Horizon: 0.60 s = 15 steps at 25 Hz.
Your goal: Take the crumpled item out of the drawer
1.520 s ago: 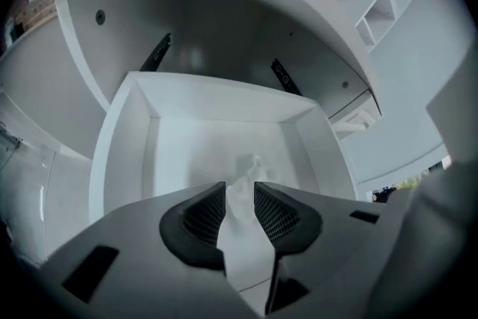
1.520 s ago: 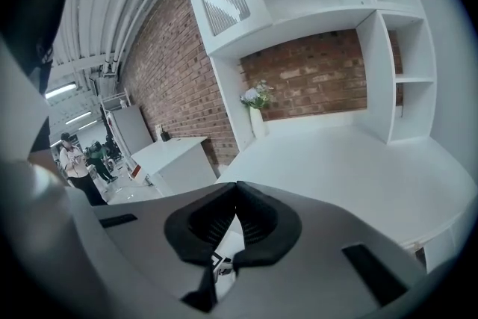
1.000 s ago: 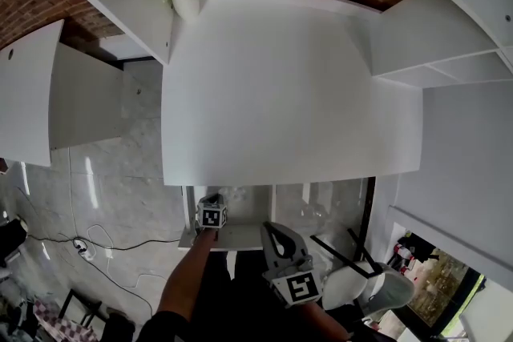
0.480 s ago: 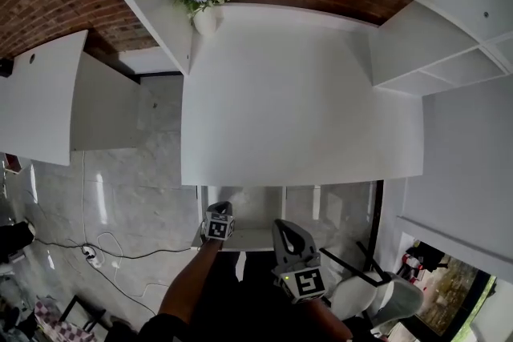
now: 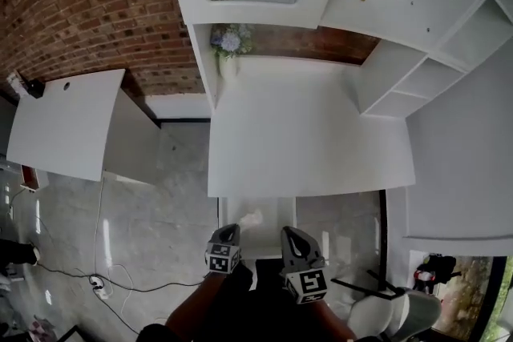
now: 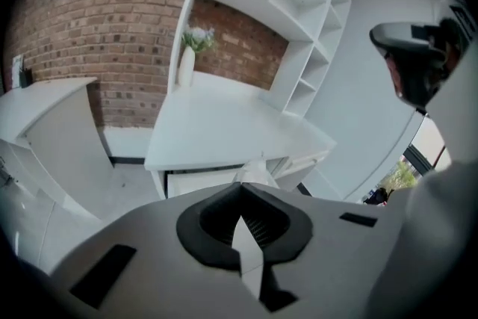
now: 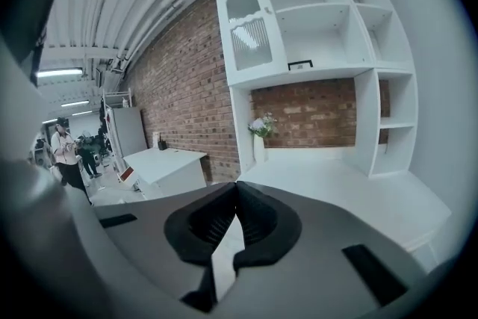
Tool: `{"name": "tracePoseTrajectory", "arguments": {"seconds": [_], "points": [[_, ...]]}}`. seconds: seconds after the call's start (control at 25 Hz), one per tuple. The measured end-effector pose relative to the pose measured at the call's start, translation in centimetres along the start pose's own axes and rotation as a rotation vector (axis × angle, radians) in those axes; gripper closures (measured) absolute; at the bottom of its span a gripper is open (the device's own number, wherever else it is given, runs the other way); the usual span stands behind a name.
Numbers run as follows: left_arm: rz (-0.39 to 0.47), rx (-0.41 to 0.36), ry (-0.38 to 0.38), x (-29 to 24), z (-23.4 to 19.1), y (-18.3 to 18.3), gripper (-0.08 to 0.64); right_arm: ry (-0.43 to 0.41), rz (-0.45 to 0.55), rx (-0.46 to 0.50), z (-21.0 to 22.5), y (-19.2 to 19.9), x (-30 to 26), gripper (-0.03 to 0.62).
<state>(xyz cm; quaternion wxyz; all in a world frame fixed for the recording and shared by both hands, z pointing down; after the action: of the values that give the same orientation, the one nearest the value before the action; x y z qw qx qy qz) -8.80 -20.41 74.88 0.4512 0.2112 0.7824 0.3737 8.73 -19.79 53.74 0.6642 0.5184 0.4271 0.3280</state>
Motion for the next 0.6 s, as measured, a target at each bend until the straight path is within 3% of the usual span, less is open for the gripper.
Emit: {"name": "tracePoseTrajectory", "arguments": {"seconds": [0.24,0.6], "points": [[0.223,-0.042,0.034,10.9,1.9,-6.0,0.537,0.055,0.085,0.035,-4.7,-2.3,4.4,0.580],[0.416,-0.052,0.071,20.9,4.8,-9.5,0.537,0.058,0.167,0.054,-8.3,-4.6,8.7,0.580]]}}
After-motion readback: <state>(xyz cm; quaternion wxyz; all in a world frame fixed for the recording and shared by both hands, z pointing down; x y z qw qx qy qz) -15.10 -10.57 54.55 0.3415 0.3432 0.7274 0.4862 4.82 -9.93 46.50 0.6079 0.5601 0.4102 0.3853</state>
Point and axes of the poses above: the fingertips, and each gripper's own axes: x backward along the fingers, z to its right, y out of its underside, the point moved 6 cm from there along x, backward along the fingers, and after that the axes turned 10 degrees about z, right-handed, at the moved point
